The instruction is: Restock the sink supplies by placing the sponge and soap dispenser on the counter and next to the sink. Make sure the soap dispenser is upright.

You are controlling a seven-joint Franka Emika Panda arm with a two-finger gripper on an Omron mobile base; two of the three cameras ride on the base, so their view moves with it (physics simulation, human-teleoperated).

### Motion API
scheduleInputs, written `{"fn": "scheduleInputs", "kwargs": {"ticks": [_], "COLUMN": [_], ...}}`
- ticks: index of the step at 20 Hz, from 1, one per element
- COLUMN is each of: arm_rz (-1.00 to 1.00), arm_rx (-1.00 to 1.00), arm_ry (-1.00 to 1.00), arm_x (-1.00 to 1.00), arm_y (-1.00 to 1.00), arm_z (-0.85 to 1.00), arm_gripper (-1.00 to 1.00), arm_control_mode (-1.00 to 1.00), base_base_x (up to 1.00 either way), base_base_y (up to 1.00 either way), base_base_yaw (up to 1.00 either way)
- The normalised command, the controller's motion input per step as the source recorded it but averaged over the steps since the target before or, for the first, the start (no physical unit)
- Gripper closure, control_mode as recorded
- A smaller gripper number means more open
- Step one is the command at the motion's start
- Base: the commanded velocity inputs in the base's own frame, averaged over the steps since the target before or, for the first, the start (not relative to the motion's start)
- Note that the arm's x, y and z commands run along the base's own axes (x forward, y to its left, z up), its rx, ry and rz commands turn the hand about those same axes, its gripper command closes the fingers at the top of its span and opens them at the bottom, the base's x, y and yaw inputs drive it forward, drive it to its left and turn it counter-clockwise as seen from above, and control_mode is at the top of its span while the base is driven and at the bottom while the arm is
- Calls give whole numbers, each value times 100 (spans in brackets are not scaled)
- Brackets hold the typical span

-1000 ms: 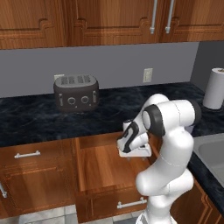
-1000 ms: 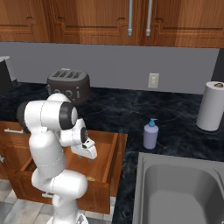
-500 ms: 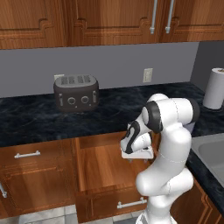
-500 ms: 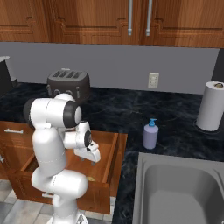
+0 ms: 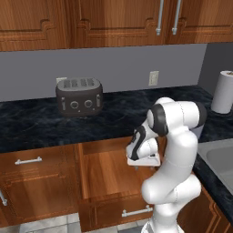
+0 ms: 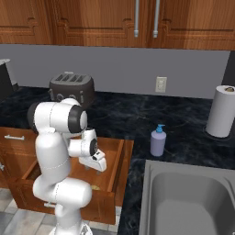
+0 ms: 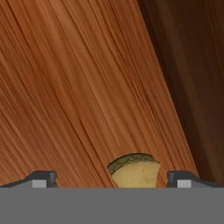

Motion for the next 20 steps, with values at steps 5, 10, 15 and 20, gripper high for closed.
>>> {"fn": "scheduleInputs", "kwargs": {"ticks": [5,10,15,20], "arm_rz": [0,0,0,0], "arm_rx": [3,0,0,0], "arm_ry": [0,1,3,0], "arm_x": [-40,-34,-3,0], "arm_y": [-15,-3,0,0], "arm_z": [-20,-32,-24,-11], "arm_gripper": [-100,-100,-100,-100], "arm_control_mode": [-100,-100,-100,-100], "base_base_x": [0,0,0,0], "base_base_y": [0,0,0,0], "base_base_yaw": [0,0,0,0]}}
